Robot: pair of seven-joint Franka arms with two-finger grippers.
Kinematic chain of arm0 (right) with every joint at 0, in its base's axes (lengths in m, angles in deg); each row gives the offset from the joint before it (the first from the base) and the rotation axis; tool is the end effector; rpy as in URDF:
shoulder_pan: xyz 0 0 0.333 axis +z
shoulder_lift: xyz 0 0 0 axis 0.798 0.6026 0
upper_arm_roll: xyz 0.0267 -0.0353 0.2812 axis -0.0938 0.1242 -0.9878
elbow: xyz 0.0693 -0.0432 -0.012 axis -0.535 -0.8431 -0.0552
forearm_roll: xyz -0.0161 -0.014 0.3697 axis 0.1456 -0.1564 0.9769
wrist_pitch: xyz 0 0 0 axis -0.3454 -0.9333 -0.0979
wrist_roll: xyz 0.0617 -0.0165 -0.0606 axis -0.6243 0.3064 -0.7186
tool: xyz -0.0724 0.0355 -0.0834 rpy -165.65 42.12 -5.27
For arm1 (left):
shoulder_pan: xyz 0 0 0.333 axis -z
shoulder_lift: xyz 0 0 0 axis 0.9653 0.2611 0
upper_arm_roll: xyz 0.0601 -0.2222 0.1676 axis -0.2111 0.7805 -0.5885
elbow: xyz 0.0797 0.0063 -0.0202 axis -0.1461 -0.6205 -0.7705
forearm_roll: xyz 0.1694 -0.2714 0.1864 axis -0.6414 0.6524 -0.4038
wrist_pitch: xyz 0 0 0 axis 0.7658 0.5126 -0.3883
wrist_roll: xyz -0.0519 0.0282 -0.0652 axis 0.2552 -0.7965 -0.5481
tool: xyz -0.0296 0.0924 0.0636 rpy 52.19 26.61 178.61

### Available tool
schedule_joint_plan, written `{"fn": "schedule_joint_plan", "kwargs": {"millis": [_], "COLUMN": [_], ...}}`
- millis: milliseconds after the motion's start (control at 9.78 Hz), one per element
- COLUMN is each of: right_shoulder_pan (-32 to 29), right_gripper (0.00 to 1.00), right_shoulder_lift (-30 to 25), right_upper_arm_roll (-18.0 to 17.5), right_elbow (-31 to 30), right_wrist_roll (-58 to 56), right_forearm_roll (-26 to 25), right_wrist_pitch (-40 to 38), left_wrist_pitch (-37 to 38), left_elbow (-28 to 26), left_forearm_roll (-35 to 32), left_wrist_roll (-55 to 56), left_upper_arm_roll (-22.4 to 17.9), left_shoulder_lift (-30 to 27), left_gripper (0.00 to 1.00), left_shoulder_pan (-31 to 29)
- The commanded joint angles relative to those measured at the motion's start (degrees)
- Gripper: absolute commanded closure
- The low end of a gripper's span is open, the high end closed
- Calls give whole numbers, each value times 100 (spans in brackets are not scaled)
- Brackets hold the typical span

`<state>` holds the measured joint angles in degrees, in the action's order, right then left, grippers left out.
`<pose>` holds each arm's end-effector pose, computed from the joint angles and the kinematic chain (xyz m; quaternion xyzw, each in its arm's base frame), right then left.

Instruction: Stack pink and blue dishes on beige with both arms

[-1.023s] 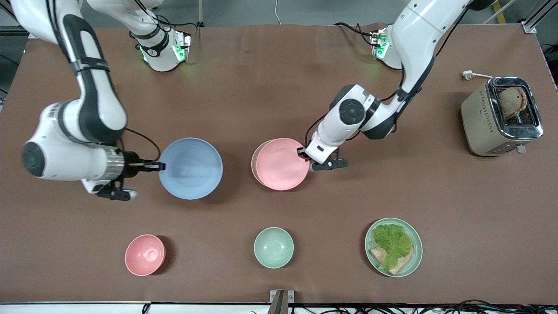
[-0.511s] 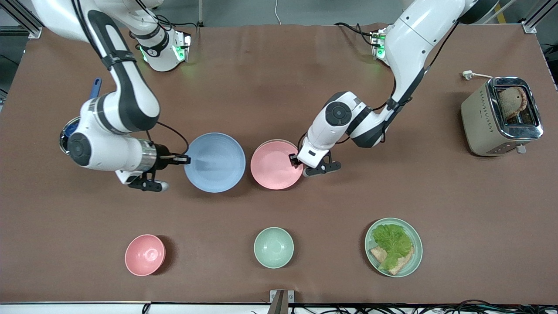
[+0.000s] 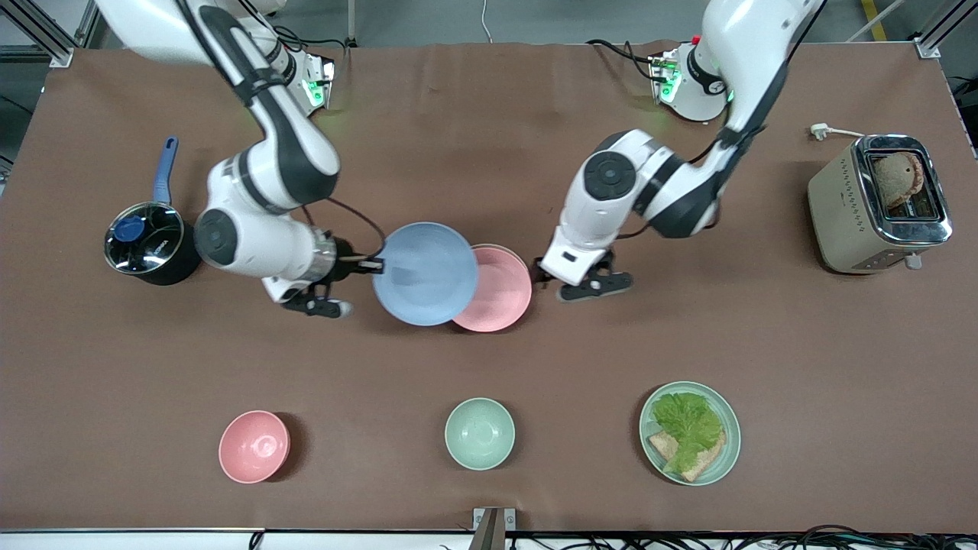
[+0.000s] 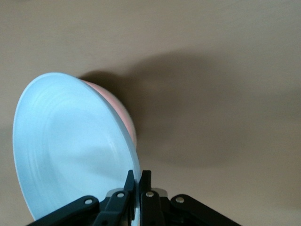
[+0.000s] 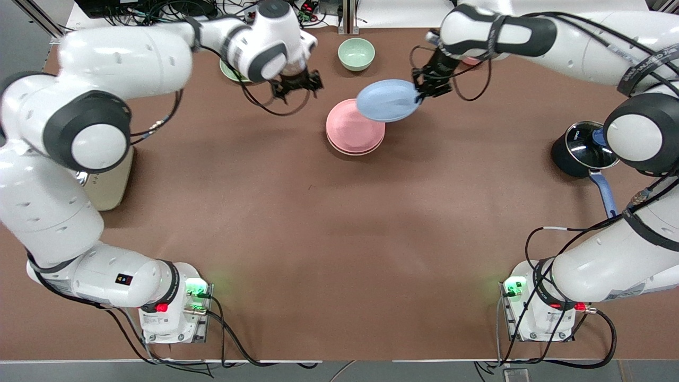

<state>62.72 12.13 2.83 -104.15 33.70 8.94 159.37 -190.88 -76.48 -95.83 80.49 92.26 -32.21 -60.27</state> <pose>0.5269 0.2842 0.3016 -0.9733 0.1097 0.1049 0.1724 0.5182 -0.3309 0.3195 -0.9955 -0.0835 -0.0445 0.0007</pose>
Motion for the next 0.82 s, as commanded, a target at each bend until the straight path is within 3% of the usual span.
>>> {"fn": "schedule_joint_plan", "kwargs": {"millis": [0,205,409,614,716], "right_shoulder_pan": [172,410,473,481,490], "right_gripper": [99,98,98,97,96], "right_shoulder_lift": [316,650,801,819,819], "right_upper_arm_roll": [-201,-227,-218,-218,-218], "right_elbow": [-189,-180,-268,-391,-435], "right_wrist_roll": [306,481,482,491,499], "right_forearm_roll": [-67,-76,-120,-234,-243], "right_wrist_pitch": [934,1637,1895,1930,1939], "left_wrist_pitch": [315,316,342,971,1680], "left_elbow": [-212,-99,-89,120,417], "left_forearm_roll": [24,339,866,1586,1633], "left_wrist_roll": [-977,-1891,-2623,-3404,-3826], "left_upper_arm_roll": [-625,-725,-1214,-1628,-1778], "left_shoulder_lift": [-607,-1003,-1626,-2180,-2374], "left_gripper": [0,0,0,0,0], "left_shoulder_pan": [-53,-517,-607,-616,-625]}}
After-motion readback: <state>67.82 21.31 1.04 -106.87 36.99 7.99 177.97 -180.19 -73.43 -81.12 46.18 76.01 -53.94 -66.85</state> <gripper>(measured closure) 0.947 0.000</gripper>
